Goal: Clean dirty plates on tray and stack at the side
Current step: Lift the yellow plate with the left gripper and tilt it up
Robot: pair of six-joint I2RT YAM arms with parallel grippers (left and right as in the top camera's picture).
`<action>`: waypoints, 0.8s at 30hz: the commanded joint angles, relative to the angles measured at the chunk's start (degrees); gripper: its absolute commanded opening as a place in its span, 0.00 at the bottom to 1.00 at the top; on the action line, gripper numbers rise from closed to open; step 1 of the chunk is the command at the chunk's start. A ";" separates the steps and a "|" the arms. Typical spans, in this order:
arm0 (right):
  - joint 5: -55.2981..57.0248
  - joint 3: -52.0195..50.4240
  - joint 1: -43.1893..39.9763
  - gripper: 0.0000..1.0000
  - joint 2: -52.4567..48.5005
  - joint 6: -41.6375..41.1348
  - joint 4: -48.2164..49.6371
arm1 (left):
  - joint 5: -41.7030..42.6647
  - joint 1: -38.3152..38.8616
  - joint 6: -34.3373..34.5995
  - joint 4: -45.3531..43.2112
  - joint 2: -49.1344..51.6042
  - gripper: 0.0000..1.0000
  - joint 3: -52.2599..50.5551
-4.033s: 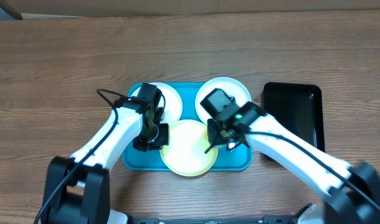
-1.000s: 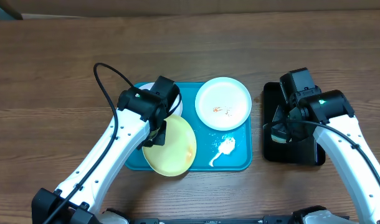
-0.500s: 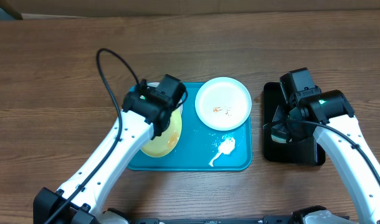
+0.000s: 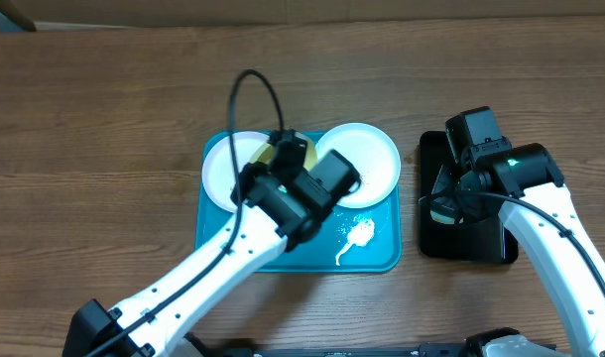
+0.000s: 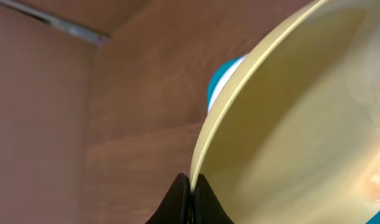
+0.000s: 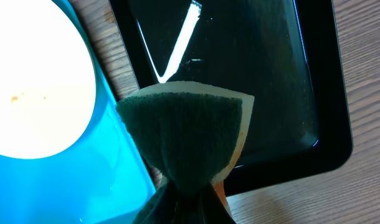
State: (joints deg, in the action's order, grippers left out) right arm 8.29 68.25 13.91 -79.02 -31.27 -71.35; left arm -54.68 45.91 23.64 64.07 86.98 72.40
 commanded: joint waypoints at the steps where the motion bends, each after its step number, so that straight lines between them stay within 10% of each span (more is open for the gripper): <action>1: 0.00 0.35 -0.17 0.04 0.74 0.22 0.33 | -10.78 2.47 0.79 -0.26 -0.09 0.04 0.94; 24: -0.02 0.33 -0.17 0.04 0.74 0.22 0.31 | -13.09 5.16 0.94 -0.76 -0.09 0.04 0.94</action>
State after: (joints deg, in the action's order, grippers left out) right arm 8.29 68.25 13.91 -79.02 -31.27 -71.35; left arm -66.26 50.65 23.64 63.55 86.98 72.40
